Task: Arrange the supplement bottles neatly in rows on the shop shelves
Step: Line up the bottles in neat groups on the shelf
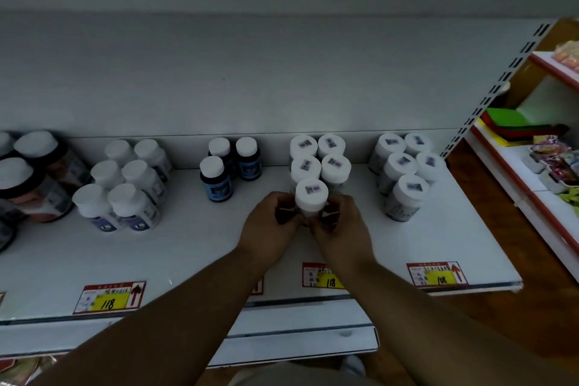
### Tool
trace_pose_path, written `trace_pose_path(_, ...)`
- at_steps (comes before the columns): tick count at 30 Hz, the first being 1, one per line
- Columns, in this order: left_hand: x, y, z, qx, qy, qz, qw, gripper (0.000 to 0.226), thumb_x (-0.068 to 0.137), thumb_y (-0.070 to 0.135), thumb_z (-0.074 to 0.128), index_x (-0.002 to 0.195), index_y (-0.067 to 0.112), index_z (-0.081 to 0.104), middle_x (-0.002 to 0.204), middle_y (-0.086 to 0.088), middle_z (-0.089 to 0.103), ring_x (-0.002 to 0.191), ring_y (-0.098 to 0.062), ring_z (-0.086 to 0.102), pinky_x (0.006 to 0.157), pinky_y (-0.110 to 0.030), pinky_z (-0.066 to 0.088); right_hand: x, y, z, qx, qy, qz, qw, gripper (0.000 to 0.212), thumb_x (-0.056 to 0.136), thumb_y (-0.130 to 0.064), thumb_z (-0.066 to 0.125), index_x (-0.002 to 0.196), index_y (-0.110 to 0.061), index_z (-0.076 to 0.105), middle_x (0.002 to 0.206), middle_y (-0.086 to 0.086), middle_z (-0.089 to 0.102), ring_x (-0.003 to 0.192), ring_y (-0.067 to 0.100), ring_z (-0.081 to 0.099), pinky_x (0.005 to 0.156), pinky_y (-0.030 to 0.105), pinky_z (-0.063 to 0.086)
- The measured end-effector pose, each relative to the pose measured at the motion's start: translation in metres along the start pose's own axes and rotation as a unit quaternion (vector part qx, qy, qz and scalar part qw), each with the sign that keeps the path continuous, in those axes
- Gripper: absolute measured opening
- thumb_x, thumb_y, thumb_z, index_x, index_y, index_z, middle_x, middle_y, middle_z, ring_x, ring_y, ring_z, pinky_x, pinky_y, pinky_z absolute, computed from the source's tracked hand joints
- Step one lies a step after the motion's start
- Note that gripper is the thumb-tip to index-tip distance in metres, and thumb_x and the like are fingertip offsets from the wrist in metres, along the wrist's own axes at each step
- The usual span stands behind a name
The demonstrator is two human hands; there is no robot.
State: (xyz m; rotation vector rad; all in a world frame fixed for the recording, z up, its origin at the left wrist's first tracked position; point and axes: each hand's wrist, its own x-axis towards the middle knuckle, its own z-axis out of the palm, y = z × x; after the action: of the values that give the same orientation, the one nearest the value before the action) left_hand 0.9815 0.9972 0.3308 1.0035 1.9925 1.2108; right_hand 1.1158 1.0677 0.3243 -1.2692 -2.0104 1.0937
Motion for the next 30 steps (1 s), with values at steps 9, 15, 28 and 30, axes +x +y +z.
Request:
trace_pose_path(9, -0.040, -0.007, -0.012, -0.003, 0.089, -0.009, 0.996, 0.028, 0.086, 0.021, 0.071, 0.111, 0.029, 0.059, 0.106, 0.017, 0.063, 0.092, 0.004, 0.060, 0.076, -0.005, 0.044, -0.029, -0.002, 0.003, -0.017, -0.026, -0.081, 0.996, 0.024, 0.084, -0.027, 0.071, 0.095, -0.026, 0.050, 0.093, -0.006, 0.057, 0.084, 0.004, 0.055, 0.065, 0.007, 0.035)
trace_pose_path(15, -0.071, -0.023, -0.039, -0.032, 0.159, -0.039, 0.986, 0.030, 0.088, 0.020, 0.070, 0.111, 0.033, 0.058, 0.107, 0.017, 0.062, 0.094, 0.004, 0.059, 0.074, -0.008, 0.048, -0.039, -0.024, 0.032, -0.009, -0.108, -0.140, 0.984, 0.039, 0.087, -0.030, 0.070, 0.122, -0.021, 0.054, 0.113, -0.006, 0.058, 0.102, 0.006, 0.055, 0.086, 0.021, 0.043)
trace_pose_path(28, 0.030, -0.051, -0.122, 0.035, 0.039, -0.002, 0.999, 0.058, 0.078, 0.019, 0.077, 0.129, 0.013, 0.050, 0.125, 0.001, 0.056, 0.114, -0.020, 0.055, 0.094, -0.033, 0.047, 0.037, -0.083, 0.107, -0.031, -0.032, 0.005, 0.999, 0.035, 0.095, -0.026, 0.055, 0.128, -0.017, 0.050, 0.119, 0.001, 0.057, 0.101, 0.015, 0.054, 0.082, 0.029, 0.045)
trace_pose_path(30, 0.044, -0.046, -0.126, 0.090, -0.001, 0.026, 0.996, 0.046, 0.085, 0.016, 0.073, 0.126, 0.012, 0.052, 0.119, -0.002, 0.058, 0.105, -0.015, 0.053, 0.080, -0.014, 0.038, 0.044, -0.090, 0.111, -0.059, -0.025, -0.004, 0.998, 0.036, 0.093, -0.023, 0.057, 0.128, -0.017, 0.050, 0.123, 0.005, 0.057, 0.111, 0.023, 0.057, 0.092, 0.038, 0.050)
